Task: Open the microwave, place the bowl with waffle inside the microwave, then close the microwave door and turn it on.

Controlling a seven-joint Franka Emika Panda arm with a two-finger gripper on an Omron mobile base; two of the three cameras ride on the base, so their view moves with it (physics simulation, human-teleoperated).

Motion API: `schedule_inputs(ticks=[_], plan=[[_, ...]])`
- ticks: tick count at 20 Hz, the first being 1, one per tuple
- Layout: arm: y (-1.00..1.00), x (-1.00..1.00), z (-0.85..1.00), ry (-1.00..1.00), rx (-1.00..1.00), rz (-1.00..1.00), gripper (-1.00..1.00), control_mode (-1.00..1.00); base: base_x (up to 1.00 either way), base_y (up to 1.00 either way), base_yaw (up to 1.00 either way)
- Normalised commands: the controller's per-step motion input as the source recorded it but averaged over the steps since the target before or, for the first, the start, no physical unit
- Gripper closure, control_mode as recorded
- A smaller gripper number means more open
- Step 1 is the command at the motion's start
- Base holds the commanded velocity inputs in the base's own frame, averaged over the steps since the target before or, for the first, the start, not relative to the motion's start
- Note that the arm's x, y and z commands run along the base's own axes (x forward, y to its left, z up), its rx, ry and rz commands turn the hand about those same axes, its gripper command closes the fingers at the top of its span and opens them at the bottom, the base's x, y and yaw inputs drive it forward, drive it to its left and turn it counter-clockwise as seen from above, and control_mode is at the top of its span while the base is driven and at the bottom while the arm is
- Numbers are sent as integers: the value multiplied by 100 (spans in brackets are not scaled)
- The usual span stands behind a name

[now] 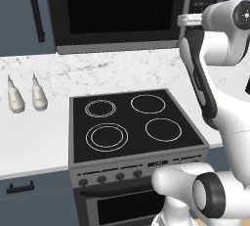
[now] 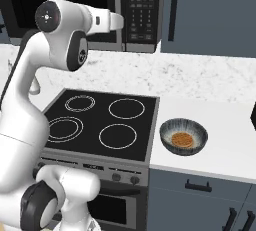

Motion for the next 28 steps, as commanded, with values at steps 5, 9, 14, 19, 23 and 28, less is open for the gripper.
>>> schedule_inputs(ticks=[5,9,14,19,23,28], plan=[[-1,19,0,0,0,0,-100,-100,0,0,0],[-1,27,0,0,0,0,-100,-100,0,0,0],[0,19,0,0,0,0,-100,-100,0,0,0],[0,14,1,0,1,-1,-100,-100,0,0,0],[-6,9,8,0,6,-4,-100,-100,0,0,0],[-10,5,1,0,8,-2,-100,-100,0,0,0]])
